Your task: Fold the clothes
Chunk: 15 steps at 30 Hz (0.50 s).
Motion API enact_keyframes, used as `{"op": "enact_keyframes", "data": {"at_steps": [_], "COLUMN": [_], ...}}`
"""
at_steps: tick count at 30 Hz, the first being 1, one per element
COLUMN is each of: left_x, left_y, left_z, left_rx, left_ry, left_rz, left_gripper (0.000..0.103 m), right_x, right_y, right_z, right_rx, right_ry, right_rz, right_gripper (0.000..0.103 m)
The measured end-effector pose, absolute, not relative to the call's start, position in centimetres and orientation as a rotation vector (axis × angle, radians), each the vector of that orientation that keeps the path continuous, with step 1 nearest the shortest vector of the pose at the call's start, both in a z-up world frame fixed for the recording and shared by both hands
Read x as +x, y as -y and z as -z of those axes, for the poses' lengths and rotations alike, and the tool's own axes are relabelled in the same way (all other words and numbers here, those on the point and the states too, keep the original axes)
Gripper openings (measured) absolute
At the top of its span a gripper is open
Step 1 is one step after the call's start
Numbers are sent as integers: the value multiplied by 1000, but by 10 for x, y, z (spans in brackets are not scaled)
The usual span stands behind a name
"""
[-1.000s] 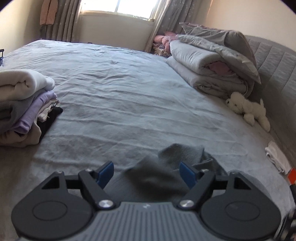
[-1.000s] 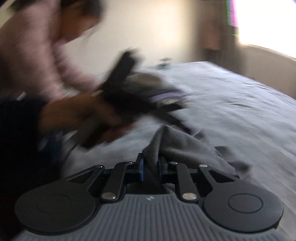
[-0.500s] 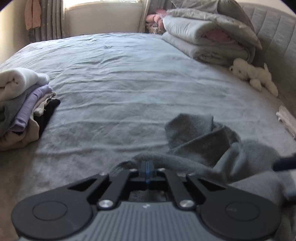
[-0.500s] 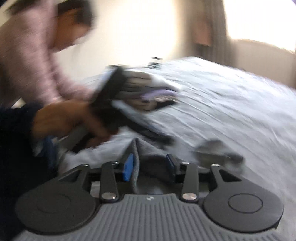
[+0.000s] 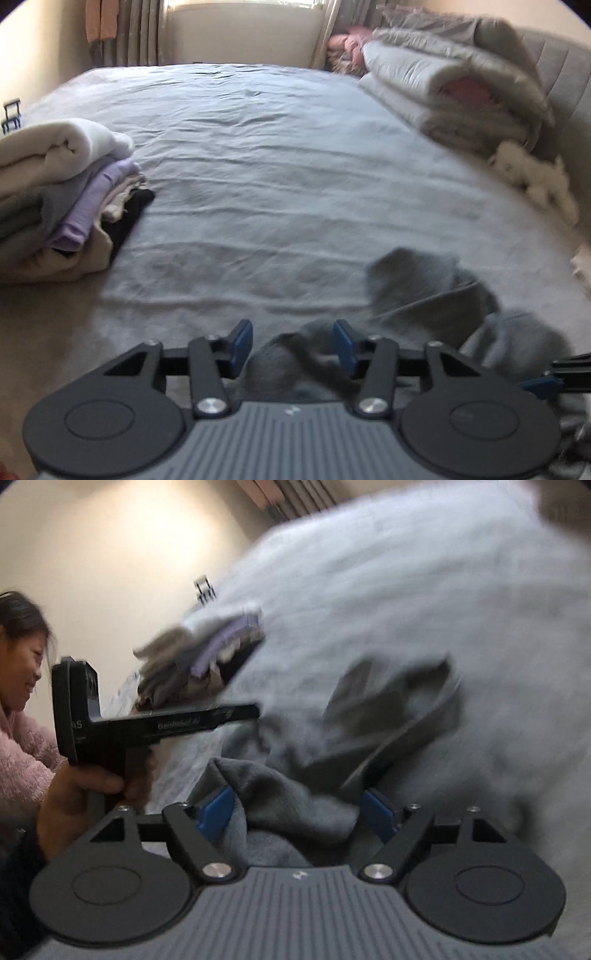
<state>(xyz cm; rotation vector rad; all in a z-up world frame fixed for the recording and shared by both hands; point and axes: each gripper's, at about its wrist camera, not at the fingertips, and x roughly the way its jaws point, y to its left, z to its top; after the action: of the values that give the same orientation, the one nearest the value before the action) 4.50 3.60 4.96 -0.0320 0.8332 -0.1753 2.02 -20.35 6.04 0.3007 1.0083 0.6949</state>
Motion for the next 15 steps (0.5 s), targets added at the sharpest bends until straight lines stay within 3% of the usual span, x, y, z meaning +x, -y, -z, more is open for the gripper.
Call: {"op": "enact_keyframes", "data": {"at_steps": [1, 3, 4, 5, 15], "left_x": [46, 46, 46, 46, 40], "left_y": [-37, -43, -46, -49, -55], "left_z": [-48, -48, -49, -51, -73], "left_rx": [-30, -60, -78, -95, -147], "left_ry": [-842, -840, -835, -828, -734], "left_rz": [167, 165, 165, 165, 167], "left_gripper": [50, 50, 50, 50, 56], "right_x": [16, 6, -1, -2, -6], "right_y": [194, 177, 171, 169, 207], "right_z": [-60, -65, -71, -75, -126], "right_rx": [266, 192, 167, 170, 364], "right_ry": [-989, -916, -861, -827, -473], "right_rz": [-684, -680, -698, -700, -555], "right_gripper": [79, 53, 31, 21, 11]}}
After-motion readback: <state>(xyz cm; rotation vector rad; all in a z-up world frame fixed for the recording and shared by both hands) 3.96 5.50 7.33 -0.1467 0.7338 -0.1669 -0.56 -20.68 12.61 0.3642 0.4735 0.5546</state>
